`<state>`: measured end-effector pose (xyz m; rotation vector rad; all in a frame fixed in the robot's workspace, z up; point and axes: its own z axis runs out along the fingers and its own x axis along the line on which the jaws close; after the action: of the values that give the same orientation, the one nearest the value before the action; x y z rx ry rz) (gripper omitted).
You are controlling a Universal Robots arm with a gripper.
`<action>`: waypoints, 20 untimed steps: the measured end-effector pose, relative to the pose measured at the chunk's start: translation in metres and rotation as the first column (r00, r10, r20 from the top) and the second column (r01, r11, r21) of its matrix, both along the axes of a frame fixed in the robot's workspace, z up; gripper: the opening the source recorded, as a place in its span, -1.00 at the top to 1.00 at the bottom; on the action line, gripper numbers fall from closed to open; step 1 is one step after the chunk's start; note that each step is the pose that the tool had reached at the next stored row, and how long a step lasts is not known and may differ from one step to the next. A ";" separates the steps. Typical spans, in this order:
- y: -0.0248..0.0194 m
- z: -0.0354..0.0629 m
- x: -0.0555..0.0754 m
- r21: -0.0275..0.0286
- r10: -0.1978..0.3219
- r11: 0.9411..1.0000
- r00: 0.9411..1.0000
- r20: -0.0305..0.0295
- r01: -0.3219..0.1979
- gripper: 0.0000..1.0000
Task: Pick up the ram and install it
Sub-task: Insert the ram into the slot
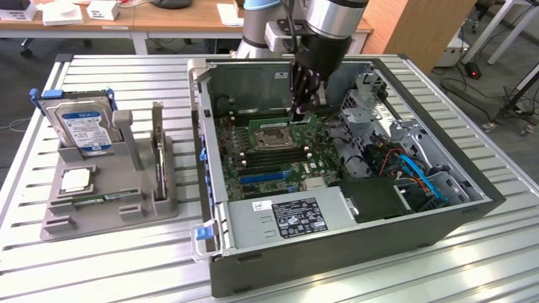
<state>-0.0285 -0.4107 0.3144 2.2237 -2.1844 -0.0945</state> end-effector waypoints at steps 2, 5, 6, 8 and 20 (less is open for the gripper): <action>0.0000 -0.0021 0.000 0.000 0.000 1.000 1.000 0.000 0.000 0.79; 0.0000 -0.0049 0.000 0.000 0.000 1.000 1.000 0.001 0.000 0.79; 0.0000 -0.0058 0.000 0.000 0.000 1.000 1.000 0.001 0.000 0.79; 0.0000 -0.0075 0.000 0.000 0.000 1.000 1.000 0.001 0.000 0.79; 0.0000 -0.0198 0.000 0.000 0.000 1.000 1.000 0.002 0.000 0.79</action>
<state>-0.0285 -0.4107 0.2947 2.2249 -2.1856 -0.0920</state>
